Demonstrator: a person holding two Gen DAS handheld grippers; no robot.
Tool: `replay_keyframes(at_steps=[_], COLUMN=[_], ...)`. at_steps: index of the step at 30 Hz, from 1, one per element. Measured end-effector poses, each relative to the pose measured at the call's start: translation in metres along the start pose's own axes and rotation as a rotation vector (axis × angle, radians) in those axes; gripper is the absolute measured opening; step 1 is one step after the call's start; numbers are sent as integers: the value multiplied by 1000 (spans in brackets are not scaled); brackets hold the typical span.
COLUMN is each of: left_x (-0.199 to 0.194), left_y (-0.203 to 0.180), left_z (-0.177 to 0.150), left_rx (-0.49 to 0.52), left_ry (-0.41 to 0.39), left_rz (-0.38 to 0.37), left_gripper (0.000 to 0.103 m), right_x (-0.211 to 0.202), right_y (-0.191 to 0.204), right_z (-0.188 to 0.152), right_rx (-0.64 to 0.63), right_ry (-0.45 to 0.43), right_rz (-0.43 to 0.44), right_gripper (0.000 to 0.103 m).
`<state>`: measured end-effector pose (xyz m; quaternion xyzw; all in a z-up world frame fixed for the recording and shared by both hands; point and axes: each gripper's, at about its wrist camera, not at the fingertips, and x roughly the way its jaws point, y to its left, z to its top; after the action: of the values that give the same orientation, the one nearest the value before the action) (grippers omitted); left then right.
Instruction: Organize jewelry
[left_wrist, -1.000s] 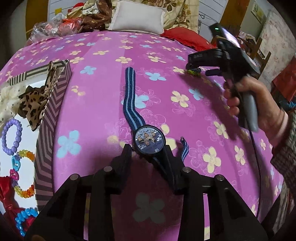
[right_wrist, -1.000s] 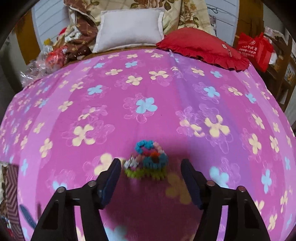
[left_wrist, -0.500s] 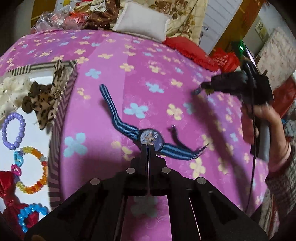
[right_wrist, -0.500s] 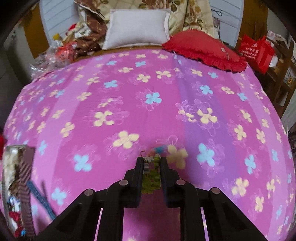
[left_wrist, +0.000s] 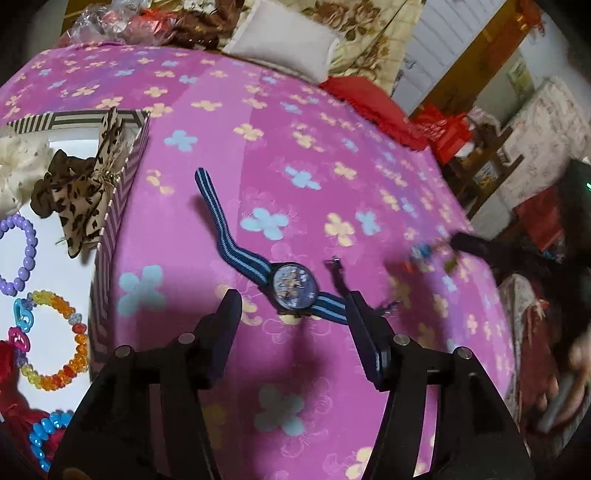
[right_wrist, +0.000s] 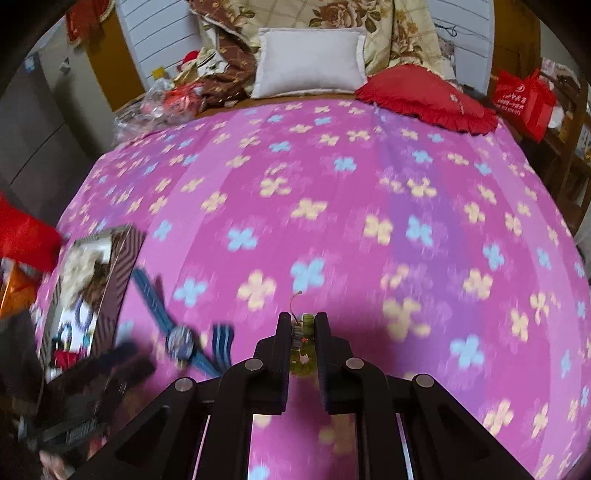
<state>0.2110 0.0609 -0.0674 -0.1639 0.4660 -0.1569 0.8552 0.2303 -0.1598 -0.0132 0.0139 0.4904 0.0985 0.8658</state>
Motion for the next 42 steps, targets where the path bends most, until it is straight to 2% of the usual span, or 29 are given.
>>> replay_keyframes(at_steps=[3, 5, 7, 9, 15, 17, 19, 22, 25, 26, 27, 28, 31, 35, 37, 38, 42], left_x=[17, 30, 37, 46, 79, 87, 86, 76, 73, 75, 75, 76, 76, 60, 39, 32, -19], left_y=[-5, -7, -15, -27, -58, -69, -71, -64, -66, -71, -75, -79, -88, -86, -84, -84, -67], left_z=[4, 7, 8, 13, 30, 30, 27, 17, 7, 3, 2, 2, -6, -12, -12, -11, 1], left_rx=[2, -16, 6, 66, 198, 265, 295, 280, 296, 321, 327, 321, 346, 316, 302, 303, 249], left_ry=[34, 78, 68, 72, 100, 117, 131, 132, 112, 106, 94, 99, 91, 74, 35, 14, -50], left_rz=[27, 15, 32, 94, 185, 239, 247, 224, 268, 310, 321, 304, 315, 259, 224, 233, 168], left_gripper=[58, 58, 62, 63, 63, 63, 63, 63, 63, 58, 45, 43, 43, 42, 40, 2, 2], right_x=[-7, -13, -20, -26, -32, -32, -31, -30, -26, -25, -25, -26, -29, -36, -38, -40, -45], right_y=[1, -1, -6, -12, -37, -45, -54, -64, -68, -69, -69, -67, -64, -54, -46, -41, -16], right_z=[-19, -29, -38, -44, -59, -63, -65, -69, -72, -73, -74, -74, -74, -70, -67, -64, -58], right_rx=[-16, -13, -6, -1, 25, 30, 44, 58, 71, 76, 78, 78, 61, 37, 28, 22, -11], right_ry=[-12, -26, -44, -61, -97, -98, -95, -97, -93, -91, -91, -92, -99, -111, -114, -116, -121], right_rz=[17, 36, 65, 81, 93, 95, 109, 124, 132, 133, 133, 133, 119, 106, 106, 107, 111], right_gripper=[12, 12, 12, 12, 12, 12, 12, 12, 12, 12, 12, 12, 12, 12, 12, 12, 12])
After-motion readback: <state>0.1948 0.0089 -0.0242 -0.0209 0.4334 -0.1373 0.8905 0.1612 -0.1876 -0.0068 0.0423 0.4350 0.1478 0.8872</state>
